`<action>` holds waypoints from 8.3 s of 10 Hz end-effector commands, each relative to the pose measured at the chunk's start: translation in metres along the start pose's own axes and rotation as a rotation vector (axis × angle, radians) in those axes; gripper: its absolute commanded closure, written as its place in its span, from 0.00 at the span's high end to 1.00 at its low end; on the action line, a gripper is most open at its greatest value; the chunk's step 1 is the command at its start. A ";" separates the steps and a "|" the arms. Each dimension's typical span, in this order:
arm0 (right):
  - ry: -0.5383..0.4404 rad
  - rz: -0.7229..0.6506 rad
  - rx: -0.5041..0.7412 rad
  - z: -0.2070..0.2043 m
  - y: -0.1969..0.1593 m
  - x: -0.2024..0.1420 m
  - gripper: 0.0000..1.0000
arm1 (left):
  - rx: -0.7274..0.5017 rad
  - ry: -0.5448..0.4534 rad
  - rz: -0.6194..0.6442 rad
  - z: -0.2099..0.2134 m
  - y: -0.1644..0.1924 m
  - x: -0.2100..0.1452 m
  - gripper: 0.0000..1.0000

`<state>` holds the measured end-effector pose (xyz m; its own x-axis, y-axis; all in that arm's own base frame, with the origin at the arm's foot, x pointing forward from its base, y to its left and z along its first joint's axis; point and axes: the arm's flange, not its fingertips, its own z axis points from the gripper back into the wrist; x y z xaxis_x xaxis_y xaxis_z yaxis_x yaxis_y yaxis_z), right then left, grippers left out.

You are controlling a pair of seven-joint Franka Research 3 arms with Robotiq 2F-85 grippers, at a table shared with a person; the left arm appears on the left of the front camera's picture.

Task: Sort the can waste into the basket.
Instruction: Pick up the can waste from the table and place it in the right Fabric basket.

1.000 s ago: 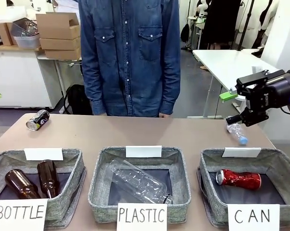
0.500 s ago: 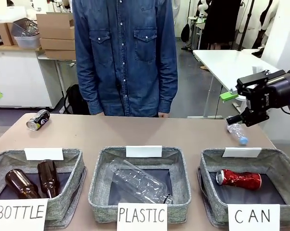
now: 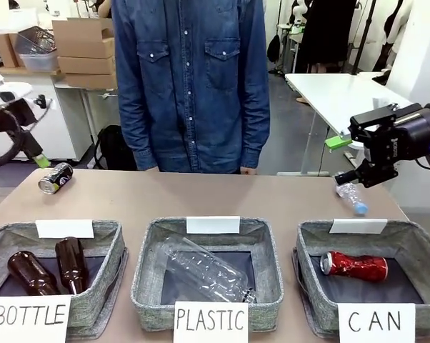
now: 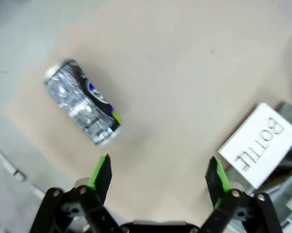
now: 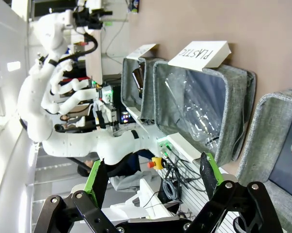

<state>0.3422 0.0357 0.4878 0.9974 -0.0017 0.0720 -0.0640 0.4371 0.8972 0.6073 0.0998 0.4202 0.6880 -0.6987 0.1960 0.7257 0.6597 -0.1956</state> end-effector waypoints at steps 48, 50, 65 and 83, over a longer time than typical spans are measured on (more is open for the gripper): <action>0.007 0.020 -0.009 0.002 -0.001 0.001 1.00 | -0.126 -0.040 -0.811 0.076 -0.361 0.016 0.38; 0.007 0.020 -0.009 0.002 -0.001 0.001 1.00 | -0.144 -0.027 -0.875 0.045 -0.436 0.058 0.38; -0.393 -0.133 -0.119 0.162 -0.042 -0.106 1.00 | -0.266 -0.167 -1.117 -0.079 -0.691 0.276 0.38; -0.370 -0.093 -0.151 0.178 -0.038 -0.098 1.00 | -0.279 0.033 -1.122 -0.149 -0.731 0.358 1.00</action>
<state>0.2364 -0.1441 0.5220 0.9103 -0.3777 0.1692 0.0629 0.5303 0.8454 0.3133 -0.6685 0.4784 -0.3767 -0.8262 0.4189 0.8849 -0.4547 -0.1011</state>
